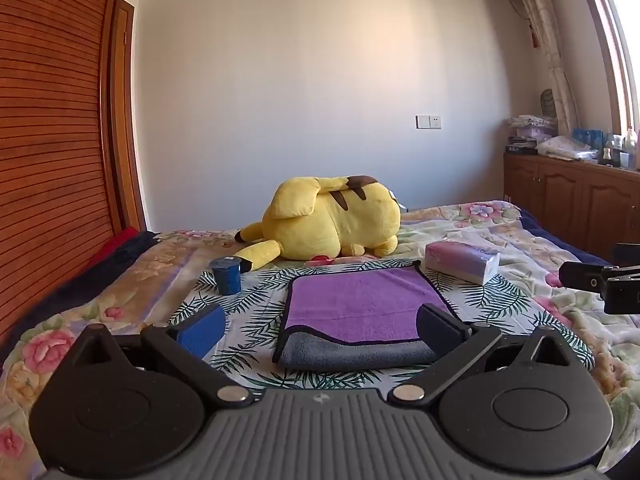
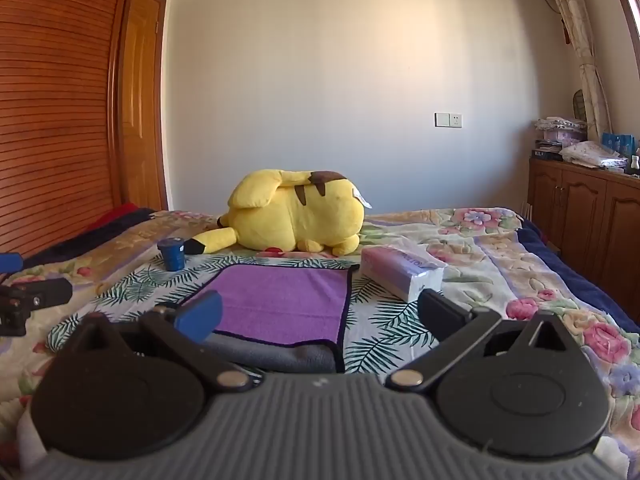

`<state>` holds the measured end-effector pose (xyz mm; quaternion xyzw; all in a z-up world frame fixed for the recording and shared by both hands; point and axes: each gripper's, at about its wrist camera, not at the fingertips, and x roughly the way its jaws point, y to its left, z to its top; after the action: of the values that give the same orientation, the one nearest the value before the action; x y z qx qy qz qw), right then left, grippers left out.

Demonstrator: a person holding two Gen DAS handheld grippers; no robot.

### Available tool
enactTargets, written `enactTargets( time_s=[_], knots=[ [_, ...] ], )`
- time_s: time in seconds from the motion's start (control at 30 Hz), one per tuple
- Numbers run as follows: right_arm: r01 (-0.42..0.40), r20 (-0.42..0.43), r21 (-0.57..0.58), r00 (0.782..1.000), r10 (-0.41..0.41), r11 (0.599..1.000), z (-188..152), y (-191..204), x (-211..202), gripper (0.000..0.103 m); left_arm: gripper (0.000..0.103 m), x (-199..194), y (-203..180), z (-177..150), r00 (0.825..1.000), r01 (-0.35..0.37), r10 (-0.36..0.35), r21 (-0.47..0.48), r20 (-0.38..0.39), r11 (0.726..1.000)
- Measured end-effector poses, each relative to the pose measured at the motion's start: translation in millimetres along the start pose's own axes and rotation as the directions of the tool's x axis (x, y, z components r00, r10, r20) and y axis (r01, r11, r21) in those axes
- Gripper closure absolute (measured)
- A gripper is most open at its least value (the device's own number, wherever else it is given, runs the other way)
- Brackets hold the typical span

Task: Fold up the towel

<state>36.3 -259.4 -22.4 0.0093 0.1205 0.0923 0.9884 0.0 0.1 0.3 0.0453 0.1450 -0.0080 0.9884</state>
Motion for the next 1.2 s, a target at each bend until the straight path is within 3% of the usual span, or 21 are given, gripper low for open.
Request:
enactTargets(
  time_s=[1.2],
  knots=[
    [0.001, 0.013, -0.004, 1.000, -0.001, 1.000, 0.5, -0.1, -1.1, 0.000, 0.016, -2.6, 5.5, 1.5, 1.000, -0.005, 0.005, -0.001, 0.005, 1.000]
  ],
)
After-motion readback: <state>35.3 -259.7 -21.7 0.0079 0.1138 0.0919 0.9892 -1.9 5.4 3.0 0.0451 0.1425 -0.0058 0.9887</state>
